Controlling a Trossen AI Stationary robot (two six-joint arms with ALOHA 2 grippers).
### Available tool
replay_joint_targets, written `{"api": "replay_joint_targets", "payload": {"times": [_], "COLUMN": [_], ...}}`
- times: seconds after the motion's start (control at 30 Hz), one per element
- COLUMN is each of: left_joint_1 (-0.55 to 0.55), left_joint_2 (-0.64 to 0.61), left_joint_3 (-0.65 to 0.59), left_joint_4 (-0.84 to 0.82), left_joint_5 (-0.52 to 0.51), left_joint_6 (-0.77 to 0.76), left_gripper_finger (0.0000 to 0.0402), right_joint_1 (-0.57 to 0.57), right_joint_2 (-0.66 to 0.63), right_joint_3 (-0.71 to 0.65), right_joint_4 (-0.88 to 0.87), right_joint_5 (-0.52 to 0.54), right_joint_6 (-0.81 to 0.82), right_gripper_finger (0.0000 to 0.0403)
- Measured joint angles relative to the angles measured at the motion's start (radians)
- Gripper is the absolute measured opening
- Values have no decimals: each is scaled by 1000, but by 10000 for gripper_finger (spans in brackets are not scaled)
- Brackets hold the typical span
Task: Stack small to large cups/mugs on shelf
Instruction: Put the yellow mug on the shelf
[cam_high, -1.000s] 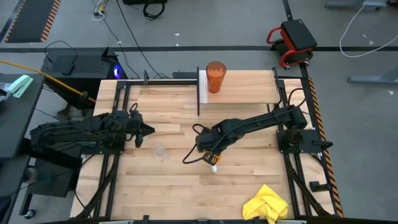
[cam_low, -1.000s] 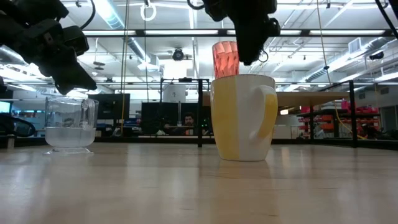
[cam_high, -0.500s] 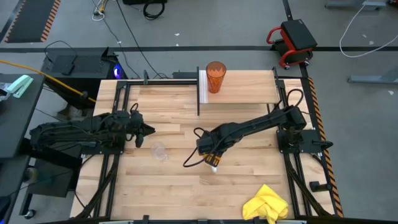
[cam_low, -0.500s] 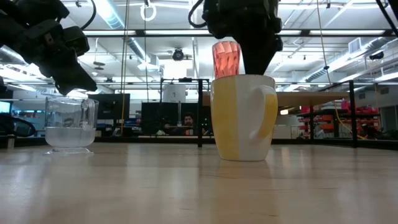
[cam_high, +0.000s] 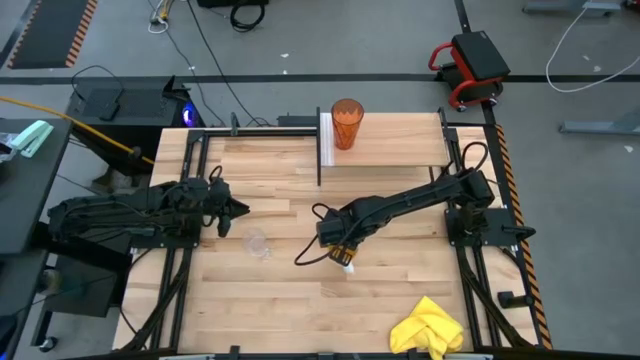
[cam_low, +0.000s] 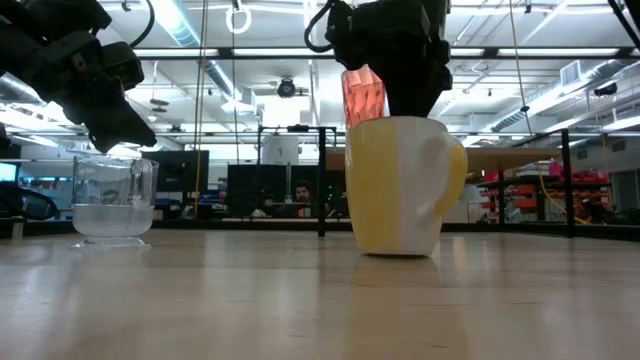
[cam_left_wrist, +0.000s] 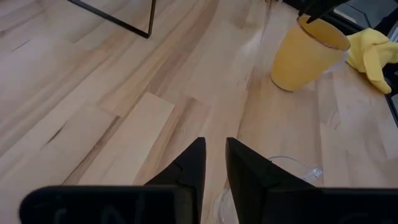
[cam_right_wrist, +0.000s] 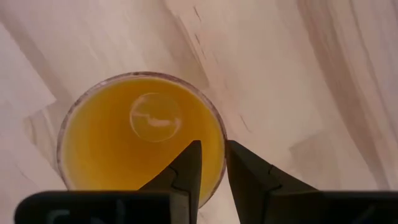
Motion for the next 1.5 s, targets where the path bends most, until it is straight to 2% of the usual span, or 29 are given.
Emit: {"api": "replay_joint_targets", "payload": {"times": [0.3, 0.6, 0.87, 1.13, 1.3, 1.5], "left_joint_1": [0, 0, 0, 0, 0, 0], "left_joint_2": [0, 0, 0, 0, 0, 0], "left_joint_3": [0, 0, 0, 0, 0, 0], "left_joint_4": [7, 8, 7, 8, 7, 7], "left_joint_5": [0, 0, 0, 0, 0, 0], "left_joint_6": [0, 0, 0, 0, 0, 0], "left_gripper_finger": [62, 70, 64, 65, 69, 62], "right_joint_1": [4, 4, 4, 5, 5, -2], "right_joint_2": [-25, -25, -25, -26, -26, -26], "right_joint_3": [-2, -2, -70, -73, -73, -72], "right_joint_4": [22, 19, 48, 49, 48, 45], "right_joint_5": [-4, 9, 0, -10, -12, -20], "right_joint_6": [4, 1, -1, 1, 3, 27], "right_gripper_finger": [82, 82, 82, 81, 64, 19]}}
